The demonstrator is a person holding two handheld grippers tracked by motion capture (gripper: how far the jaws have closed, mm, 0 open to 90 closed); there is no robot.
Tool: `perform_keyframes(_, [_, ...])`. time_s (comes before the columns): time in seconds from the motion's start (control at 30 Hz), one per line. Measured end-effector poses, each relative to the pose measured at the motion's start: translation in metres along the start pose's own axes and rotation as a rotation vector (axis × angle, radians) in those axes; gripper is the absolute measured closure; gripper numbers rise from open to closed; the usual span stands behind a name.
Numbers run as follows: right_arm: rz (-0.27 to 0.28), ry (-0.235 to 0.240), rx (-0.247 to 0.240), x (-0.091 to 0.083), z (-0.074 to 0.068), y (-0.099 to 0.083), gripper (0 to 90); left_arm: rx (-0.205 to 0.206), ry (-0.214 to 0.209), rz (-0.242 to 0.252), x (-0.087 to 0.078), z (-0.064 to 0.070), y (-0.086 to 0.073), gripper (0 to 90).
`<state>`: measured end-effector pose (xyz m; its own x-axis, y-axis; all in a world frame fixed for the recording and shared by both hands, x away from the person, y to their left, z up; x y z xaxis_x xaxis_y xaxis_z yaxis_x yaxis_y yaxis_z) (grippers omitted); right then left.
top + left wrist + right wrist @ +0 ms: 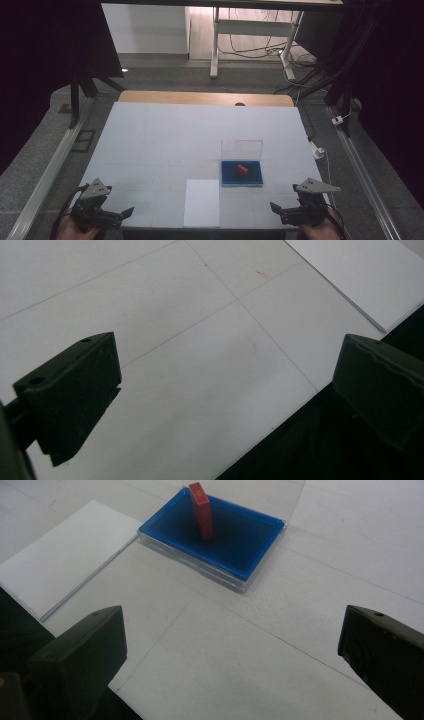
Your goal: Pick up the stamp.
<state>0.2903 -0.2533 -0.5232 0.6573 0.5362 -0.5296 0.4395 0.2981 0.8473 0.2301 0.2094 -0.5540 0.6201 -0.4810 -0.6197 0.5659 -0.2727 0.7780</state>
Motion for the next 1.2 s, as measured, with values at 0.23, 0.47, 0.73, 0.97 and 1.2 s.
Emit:
perform_keyframes(0.23, [0.003,0.008,0.004,0.000,0.000,0.001,0.0,0.000,0.000,0.001,0.000,0.000,0.000,0.0])
perform_keyframes(0.47, [0.011,0.026,-0.015,0.000,-0.002,0.004,0.0,0.001,0.001,0.001,0.000,0.000,0.000,0.0])
perform_keyframes(0.73, [0.028,0.059,-0.056,0.005,-0.012,0.012,0.0,0.002,0.005,-0.002,0.000,0.000,0.000,0.0])
perform_keyframes(0.97, [0.040,0.075,-0.058,0.011,-0.015,0.018,0.0,0.002,0.005,-0.002,0.000,0.000,0.000,0.0])
perform_keyframes(1.2, [0.034,0.089,-0.051,0.020,-0.019,0.021,0.0,0.001,0.002,-0.001,0.000,0.000,0.000,0.0])
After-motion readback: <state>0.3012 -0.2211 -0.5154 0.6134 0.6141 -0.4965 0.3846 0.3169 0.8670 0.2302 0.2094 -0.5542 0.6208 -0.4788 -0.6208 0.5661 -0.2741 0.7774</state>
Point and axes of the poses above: each handheld gripper's, and its own axes: x roughly forward along the jaws, y roughly out of its top, z roughly to its right, the point moved 10 cm from there along x, roughly forward along the jaws, and after that the axes turned 10 degrees about z, right-handed, at the moved point
